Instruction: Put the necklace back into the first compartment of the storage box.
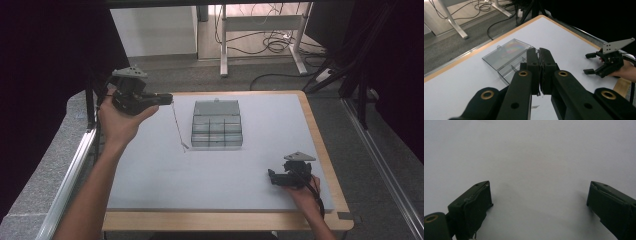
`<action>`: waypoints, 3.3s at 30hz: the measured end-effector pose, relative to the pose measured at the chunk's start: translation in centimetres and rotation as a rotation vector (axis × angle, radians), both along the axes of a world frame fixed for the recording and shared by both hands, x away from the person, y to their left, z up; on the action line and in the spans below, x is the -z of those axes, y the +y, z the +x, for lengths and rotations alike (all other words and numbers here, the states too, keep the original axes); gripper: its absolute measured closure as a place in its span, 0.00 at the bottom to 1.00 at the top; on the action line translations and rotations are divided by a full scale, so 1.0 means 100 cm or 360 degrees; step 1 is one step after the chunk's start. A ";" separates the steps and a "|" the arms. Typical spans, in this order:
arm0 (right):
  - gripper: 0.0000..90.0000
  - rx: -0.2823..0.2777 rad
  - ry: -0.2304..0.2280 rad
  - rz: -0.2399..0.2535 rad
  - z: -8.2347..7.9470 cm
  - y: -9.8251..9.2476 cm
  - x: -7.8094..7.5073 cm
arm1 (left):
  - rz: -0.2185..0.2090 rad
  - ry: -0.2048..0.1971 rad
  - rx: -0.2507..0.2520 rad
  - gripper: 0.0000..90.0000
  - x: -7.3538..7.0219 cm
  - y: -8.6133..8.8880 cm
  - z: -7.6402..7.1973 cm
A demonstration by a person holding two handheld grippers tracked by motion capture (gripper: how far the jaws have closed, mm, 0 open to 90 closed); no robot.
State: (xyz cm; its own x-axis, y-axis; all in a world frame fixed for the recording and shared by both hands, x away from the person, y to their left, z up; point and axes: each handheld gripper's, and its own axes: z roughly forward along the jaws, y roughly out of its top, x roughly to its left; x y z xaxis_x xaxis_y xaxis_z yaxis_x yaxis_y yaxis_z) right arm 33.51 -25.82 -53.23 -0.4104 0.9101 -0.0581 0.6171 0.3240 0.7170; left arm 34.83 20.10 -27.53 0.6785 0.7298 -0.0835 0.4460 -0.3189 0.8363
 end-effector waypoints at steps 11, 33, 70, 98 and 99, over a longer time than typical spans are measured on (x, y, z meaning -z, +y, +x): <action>0.06 0.0001 0.0001 0.0000 0.000 0.000 0.000 | 0.0003 0.0025 -0.0037 0.98 -0.003 -0.007 0.017; 0.06 -0.0001 0.0006 0.0000 0.000 0.000 0.000 | 0.0028 0.0061 -0.0079 0.98 0.001 -0.030 0.059; 0.06 -0.0005 0.0008 0.0002 0.001 0.000 0.000 | 0.0021 0.0130 -0.0126 0.98 0.030 -0.052 0.114; 0.06 -0.0005 0.0008 0.0002 0.001 0.000 0.000 | 0.0052 0.0202 -0.0201 0.98 0.070 -0.050 0.126; 0.06 -0.0005 0.0007 0.0002 0.001 0.000 0.000 | 0.0050 0.0208 -0.0203 0.98 0.073 -0.050 0.127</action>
